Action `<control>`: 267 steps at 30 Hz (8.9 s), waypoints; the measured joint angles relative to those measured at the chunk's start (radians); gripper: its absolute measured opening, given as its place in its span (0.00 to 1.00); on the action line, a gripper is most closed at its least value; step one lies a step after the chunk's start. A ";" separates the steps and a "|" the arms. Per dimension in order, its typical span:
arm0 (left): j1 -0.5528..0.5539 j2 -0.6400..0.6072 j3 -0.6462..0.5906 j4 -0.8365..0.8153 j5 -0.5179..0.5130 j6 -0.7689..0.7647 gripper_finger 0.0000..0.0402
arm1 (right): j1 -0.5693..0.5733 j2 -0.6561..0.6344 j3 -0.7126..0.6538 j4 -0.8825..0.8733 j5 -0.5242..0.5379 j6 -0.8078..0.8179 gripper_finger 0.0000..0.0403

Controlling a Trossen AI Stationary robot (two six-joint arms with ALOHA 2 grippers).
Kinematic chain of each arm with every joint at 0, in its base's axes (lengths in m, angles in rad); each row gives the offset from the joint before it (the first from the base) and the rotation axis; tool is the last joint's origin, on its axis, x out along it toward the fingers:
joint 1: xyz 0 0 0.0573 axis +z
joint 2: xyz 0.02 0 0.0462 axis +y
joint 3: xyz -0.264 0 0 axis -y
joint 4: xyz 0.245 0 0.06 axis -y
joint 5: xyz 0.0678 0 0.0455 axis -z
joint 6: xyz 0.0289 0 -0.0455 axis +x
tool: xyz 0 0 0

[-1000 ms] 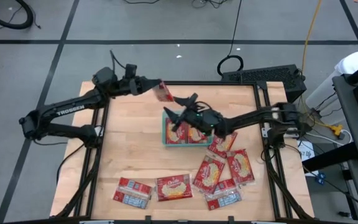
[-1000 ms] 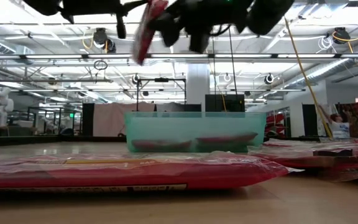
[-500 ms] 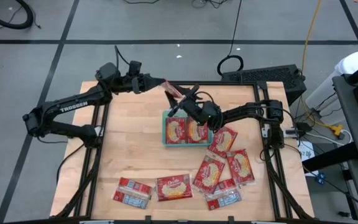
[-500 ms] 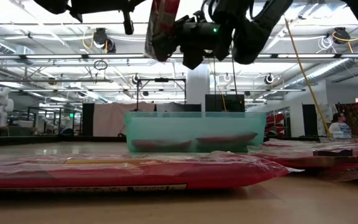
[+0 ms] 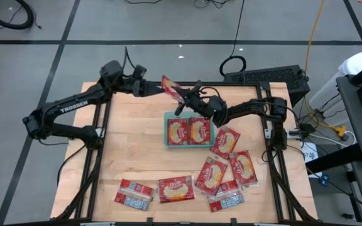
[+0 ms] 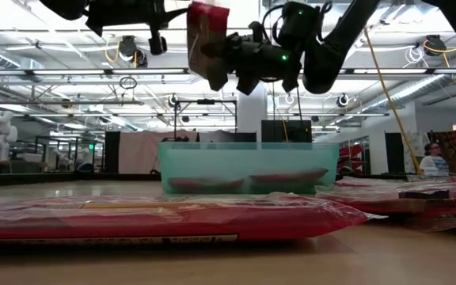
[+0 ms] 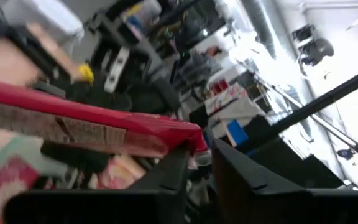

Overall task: Sort popcorn bags into baskets
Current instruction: Put the red popcorn bag into the green bin

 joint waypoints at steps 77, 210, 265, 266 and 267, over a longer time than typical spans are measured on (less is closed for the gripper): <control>-0.292 0.181 -0.003 0.063 -0.376 -0.169 0.72 | 0.038 -0.684 -0.033 -1.315 -0.158 -0.964 0.04; -0.160 -0.108 -0.002 -0.869 -0.428 0.335 0.48 | -0.079 -0.320 0.061 -1.622 -0.546 -0.987 0.03; -0.161 -0.114 -0.002 -0.981 -0.445 0.391 0.48 | -0.002 -0.233 0.061 -1.573 -0.459 -0.839 0.31; -0.158 -0.115 -0.002 -0.983 -0.445 0.400 0.48 | -0.004 -0.235 0.061 -1.584 -0.472 -0.849 0.31; -0.155 -0.115 -0.002 -0.986 -0.445 0.407 0.48 | -0.006 -0.235 0.061 -1.586 -0.476 -0.856 0.30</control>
